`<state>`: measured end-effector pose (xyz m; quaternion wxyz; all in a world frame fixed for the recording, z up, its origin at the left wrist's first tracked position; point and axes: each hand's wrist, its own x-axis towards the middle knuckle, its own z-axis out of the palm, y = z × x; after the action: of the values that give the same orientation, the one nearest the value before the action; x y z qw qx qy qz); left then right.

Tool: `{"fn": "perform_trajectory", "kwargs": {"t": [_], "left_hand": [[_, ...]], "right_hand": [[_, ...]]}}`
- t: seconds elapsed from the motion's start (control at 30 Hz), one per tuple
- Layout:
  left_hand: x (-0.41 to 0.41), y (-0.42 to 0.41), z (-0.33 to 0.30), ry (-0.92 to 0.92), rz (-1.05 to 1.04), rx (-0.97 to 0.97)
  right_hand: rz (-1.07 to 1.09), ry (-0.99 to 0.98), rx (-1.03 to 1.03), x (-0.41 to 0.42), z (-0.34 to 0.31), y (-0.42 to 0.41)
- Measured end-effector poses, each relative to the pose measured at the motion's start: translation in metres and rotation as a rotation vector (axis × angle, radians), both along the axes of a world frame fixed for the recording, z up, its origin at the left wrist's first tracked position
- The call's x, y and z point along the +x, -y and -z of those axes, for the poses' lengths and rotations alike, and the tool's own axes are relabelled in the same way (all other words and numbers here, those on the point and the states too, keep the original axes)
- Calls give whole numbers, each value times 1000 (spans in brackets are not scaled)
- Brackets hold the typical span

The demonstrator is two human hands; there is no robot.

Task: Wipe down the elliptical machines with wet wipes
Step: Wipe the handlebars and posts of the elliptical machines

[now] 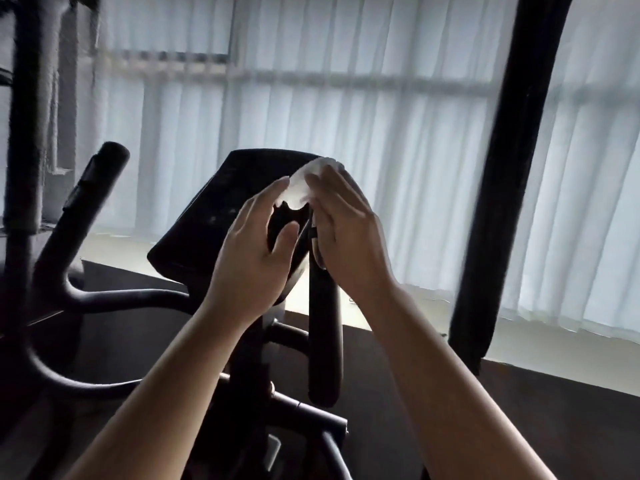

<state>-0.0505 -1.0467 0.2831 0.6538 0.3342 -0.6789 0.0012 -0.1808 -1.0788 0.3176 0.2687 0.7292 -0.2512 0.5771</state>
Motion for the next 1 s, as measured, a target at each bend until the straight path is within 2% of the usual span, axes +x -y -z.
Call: {"fn": "perform_trajectory", "kwargs": {"t": [0.1, 0.2, 0.27, 0.4, 0.53, 0.73, 0.9, 1.0], "left_hand": [[0, 6, 13, 43, 66, 25], [-3, 3, 7, -133, 201, 67], [-4, 0, 5, -174, 245, 27], [-1, -5, 16, -176, 131, -36], [-6, -17, 51, -257, 151, 98], [-27, -40, 104, -381, 234, 221], [-22, -56, 142, -378, 187, 326], [-20, -57, 167, -344, 113, 450]], "right_hand": [[-30, 28, 14, -2, 0, -2], [-42, 72, 16, -1, 8, -10], [-55, 63, 32, -3, 26, -13], [-82, 55, 43, -15, 77, -21], [-58, 39, 15, -24, 133, -35], [-56, 46, 47, -35, 175, -52], [-63, -20, 66, -48, 221, -61], [6, -83, 194, -55, 265, -59]]}}
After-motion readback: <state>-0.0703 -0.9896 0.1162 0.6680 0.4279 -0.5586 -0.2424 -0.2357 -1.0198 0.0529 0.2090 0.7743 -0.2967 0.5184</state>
